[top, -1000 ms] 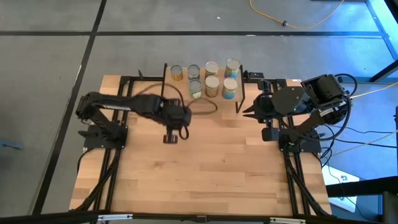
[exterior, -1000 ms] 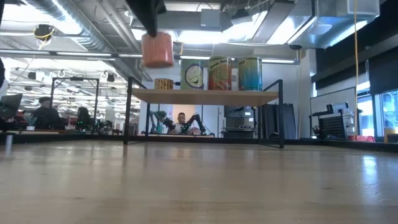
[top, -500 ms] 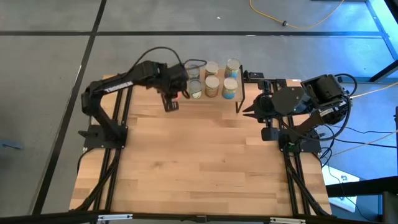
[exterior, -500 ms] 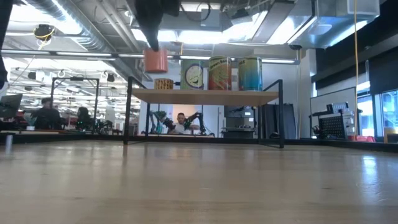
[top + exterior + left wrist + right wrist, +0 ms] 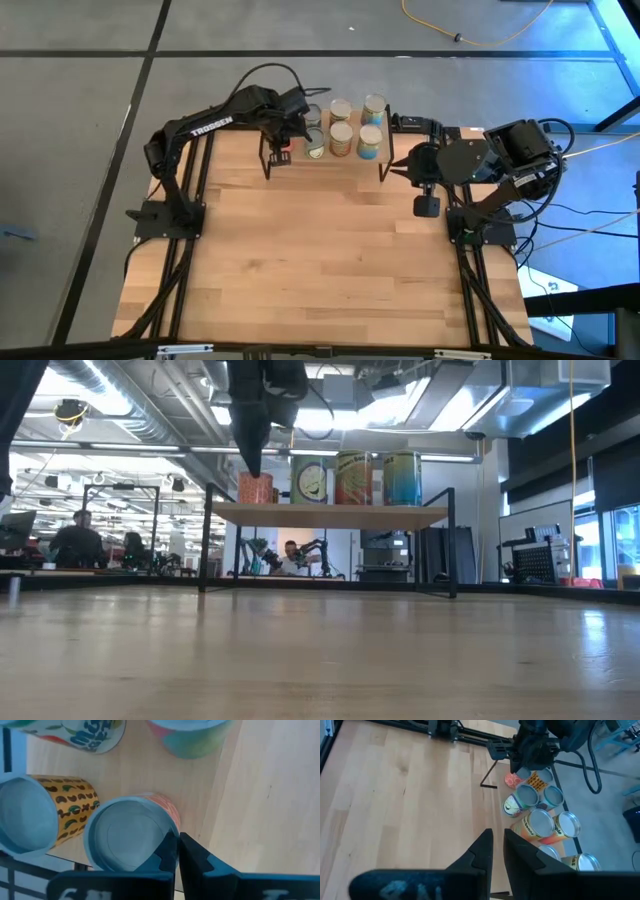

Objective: Pick and place cans onto a shelf
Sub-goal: Put the small canned oranges on the shelf, then return to Home Position

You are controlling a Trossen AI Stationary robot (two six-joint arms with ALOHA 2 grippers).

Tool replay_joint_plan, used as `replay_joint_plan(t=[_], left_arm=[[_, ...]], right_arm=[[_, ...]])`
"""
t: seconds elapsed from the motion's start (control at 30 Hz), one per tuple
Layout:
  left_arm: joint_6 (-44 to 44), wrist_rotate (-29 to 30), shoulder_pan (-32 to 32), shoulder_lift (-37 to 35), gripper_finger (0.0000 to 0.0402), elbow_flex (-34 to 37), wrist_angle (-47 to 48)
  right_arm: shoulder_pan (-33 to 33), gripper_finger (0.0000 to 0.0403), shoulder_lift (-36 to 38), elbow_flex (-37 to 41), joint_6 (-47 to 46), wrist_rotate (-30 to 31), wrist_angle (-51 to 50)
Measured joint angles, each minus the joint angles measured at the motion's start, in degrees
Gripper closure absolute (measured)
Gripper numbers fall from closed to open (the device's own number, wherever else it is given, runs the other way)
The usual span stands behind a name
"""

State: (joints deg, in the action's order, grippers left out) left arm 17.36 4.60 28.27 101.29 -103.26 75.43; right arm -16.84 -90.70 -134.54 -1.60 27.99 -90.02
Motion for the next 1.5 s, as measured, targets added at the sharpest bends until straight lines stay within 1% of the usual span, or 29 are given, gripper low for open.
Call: replay_joint_plan(t=[0.13, 0.37, 0.5, 0.57, 0.77, 1.2, 1.3, 1.37, 1.43, 1.5], left_arm=[[1.73, -1.55, 0.41, 0.61, 0.0400, -0.02, 0.41], [0.92, -0.64, 0.07, 0.66, 0.0368, -0.02, 0.41], [0.62, -0.61, 0.00, 0.66, 0.0357, -0.02, 0.47], [-0.61, -0.16, -0.31, 0.66, 0.0355, -0.02, 0.47], [-2.22, 4.57, -1.96, 0.26, 0.0356, -0.02, 1.26], [-2.67, 5.56, -5.83, -1.55, 0.0353, 0.02, 1.23], [-2.69, 8.16, -6.71, -2.47, 0.0354, 0.00, 0.84], [-3.04, 11.58, -7.43, -3.07, 0.0356, -0.70, 1.44], [-4.04, 14.04, -8.15, -3.49, 0.0355, -3.31, 2.93], [-4.70, 14.84, -9.03, -3.75, 0.0353, -7.04, 4.18]], right_arm=[[0.00, 0.0355, 0.00, 0.00, -1.32, -0.02, 0.00], [0.00, 0.0355, 0.00, 0.00, -1.36, -0.05, 0.00], [0.00, 0.0355, 0.00, 0.00, -1.36, -0.11, 0.00], [0.00, 0.0355, 0.00, 0.00, -1.38, -0.15, 0.01], [0.00, 0.0355, 0.00, 0.00, -1.38, -0.17, 0.02], [0.00, 0.0355, 0.00, 0.00, -1.12, -0.66, 0.00], [-0.01, 0.0355, -0.02, 0.00, -0.88, -0.63, 0.00], [0.00, 0.0355, -0.02, 0.00, -0.96, -0.66, 0.00], [-0.02, 0.0355, -0.02, 0.00, -1.06, -0.85, 0.00], [0.01, 0.0355, -0.02, 0.00, -0.33, -0.92, 0.02]])
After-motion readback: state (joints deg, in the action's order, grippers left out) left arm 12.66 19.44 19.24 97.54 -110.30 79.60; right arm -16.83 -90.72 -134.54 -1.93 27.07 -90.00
